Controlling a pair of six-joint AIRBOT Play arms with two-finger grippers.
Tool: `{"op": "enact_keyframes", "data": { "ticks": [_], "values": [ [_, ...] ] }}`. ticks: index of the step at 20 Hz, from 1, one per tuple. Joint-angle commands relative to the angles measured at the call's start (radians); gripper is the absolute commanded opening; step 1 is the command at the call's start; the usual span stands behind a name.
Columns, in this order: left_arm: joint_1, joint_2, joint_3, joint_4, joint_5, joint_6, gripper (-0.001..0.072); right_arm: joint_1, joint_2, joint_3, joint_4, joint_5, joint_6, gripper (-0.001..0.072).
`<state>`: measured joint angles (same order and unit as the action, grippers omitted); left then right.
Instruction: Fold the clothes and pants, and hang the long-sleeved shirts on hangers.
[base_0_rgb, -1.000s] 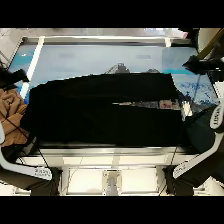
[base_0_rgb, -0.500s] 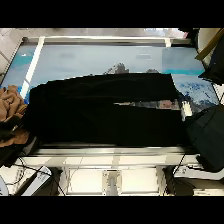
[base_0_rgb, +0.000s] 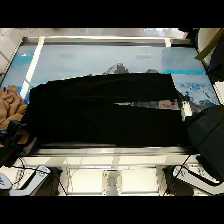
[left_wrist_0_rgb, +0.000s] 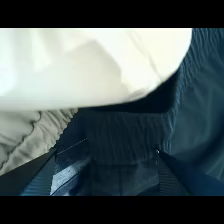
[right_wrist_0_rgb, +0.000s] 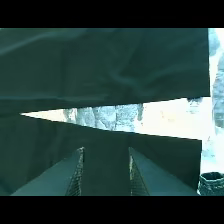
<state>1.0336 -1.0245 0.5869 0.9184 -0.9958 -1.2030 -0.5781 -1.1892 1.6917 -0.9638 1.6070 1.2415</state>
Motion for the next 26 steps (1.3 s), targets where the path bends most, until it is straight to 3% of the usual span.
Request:
{"op": "enact_keyframes", "data": {
  "ticks": [1, 4, 5, 6, 7, 13, 20, 21, 22, 26],
  "values": [
    [0.019, -0.101, -0.008, -0.097, -0.014, 0.045, 0.0536, 0.000, 0.036, -0.001, -0.003, 0.008, 0.015, 0.0312],
    [0.019, -0.132, -0.008, -0.266, -0.015, 0.158, 0.0456, 0.000, 0.050, -0.001, -0.018, 0.027, 0.027, 0.0311],
    [0.020, -0.131, -0.008, -0.285, -0.015, 0.157, 0.0305, 0.000, 0.055, -0.001, -0.035, 0.033, 0.030, 0.0312],
    [0.020, -0.131, -0.007, -0.283, -0.019, 0.158, 0.0078, 0.000, 0.061, 0.000, -0.057, 0.041, 0.031, 0.0311],
    [0.020, -0.130, -0.007, -0.283, -0.029, 0.166, 0.0011, 0.000, 0.068, -0.001, -0.087, 0.052, 0.032, 0.0312],
    [0.020, -0.077, -0.006, -0.275, -0.053, 0.176, 0.0010, -0.077, 0.145, -0.040, -0.186, 0.078, 0.031, 0.0312],
    [0.020, -0.046, -0.003, -0.265, -0.056, 0.180, 0.0010, -0.268, 0.313, -0.873, -0.175, -0.018, -0.007, 0.0348],
    [0.020, -0.046, -0.003, -0.261, -0.056, 0.180, 0.0010, -0.293, 0.313, -0.960, -0.178, -0.022, -0.010, 0.0423],
    [0.020, -0.047, -0.003, -0.261, -0.056, 0.180, 0.0010, -0.316, 0.313, -1.019, -0.180, -0.026, -0.030, 0.0481],
    [0.020, -0.047, -0.003, -0.253, -0.056, 0.180, 0.0010, -0.378, 0.313, -1.119, -0.223, -0.077, -0.032, 0.0481]
  ]
}}
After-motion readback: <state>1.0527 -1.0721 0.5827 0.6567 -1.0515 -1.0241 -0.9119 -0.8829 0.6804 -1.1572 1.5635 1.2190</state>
